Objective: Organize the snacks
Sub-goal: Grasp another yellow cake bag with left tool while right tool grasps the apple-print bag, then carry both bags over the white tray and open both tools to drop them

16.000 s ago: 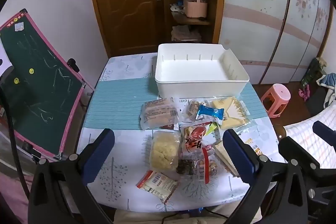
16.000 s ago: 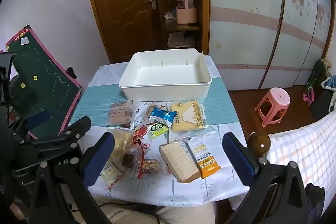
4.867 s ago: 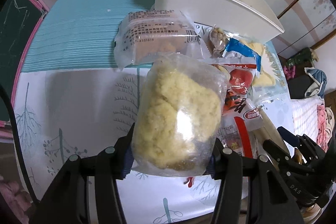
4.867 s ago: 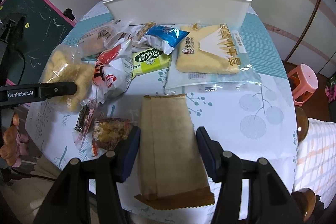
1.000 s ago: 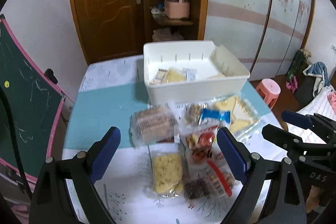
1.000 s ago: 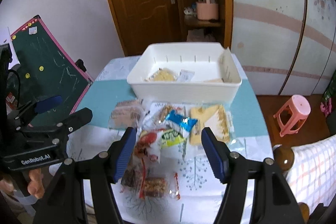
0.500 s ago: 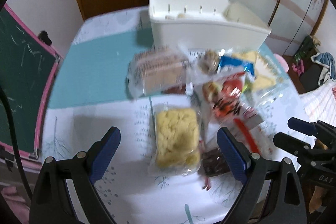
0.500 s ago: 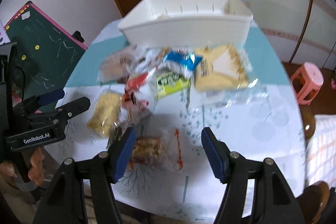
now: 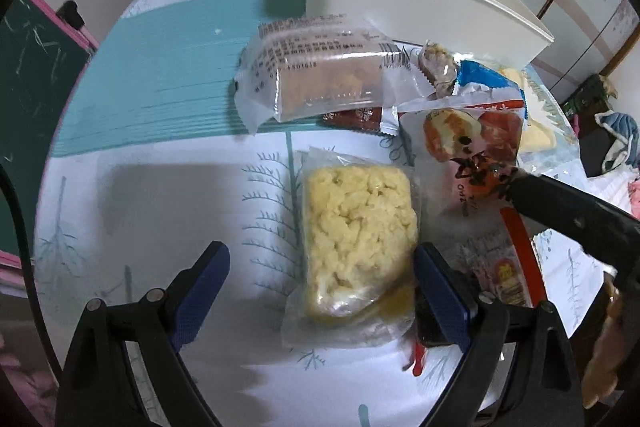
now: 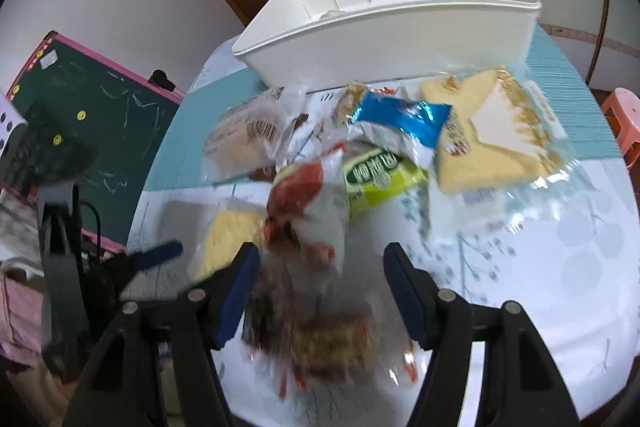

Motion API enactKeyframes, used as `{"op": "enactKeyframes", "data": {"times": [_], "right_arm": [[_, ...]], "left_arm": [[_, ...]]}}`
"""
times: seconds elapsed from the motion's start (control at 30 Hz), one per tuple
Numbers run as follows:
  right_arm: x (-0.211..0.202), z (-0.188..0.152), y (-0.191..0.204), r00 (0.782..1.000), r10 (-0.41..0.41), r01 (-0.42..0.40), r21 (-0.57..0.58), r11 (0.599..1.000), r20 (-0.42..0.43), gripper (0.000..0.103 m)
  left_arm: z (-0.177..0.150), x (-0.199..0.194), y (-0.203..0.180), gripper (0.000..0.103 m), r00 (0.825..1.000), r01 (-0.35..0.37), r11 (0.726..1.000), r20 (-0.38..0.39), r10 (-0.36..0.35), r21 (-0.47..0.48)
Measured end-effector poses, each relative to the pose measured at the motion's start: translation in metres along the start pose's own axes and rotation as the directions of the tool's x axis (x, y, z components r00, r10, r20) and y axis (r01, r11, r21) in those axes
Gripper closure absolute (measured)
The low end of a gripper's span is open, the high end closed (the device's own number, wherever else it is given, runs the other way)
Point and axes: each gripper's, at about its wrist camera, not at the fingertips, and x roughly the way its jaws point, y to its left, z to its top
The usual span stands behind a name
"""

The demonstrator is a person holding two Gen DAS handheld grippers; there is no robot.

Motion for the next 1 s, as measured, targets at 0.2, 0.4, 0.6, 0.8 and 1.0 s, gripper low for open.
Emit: {"op": "enactKeyframes", "data": {"times": [0.2, 0.4, 0.6, 0.8, 1.0], "right_arm": [[0.028, 0.006, -0.002, 0.998, 0.024, -0.023, 0.027, 0.999, -0.052, 0.038], [0.031, 0.005, 0.002, 0.998, 0.050, -0.050, -0.006, 0.999, -0.046, 0.057], [0.024, 0.002, 0.007, 1.000, 0.015, -0.016, -0.036, 0.999, -0.016, 0.061], [-0.005, 0.003, 0.008, 0.999, -0.013, 0.015, -0.051, 0.999, 0.051, 0.061], [-0.044, 0.005, 0.006, 0.992, -0.017, 0.024, -0.055, 0.998, 0.125, 0.061]], "left_arm": [[0.006, 0.014, 0.005, 0.011, 0.999, 0.027, 0.999, -0.032, -0.028, -0.033], [0.012, 0.018, -0.002, 0.033, 1.000, -0.006, 1.000, 0.002, 0.006, 0.014], [0.014, 0.015, -0.007, 0.046, 1.000, 0.012, 1.000, 0.007, -0.012, 0.020], [0.020, -0.015, -0.003, 0.046, 0.998, 0.016, 1.000, 0.062, -0.016, -0.001], [0.033, -0.059, -0.019, 0.046, 0.987, 0.012, 0.999, 0.161, -0.019, 0.047]]}}
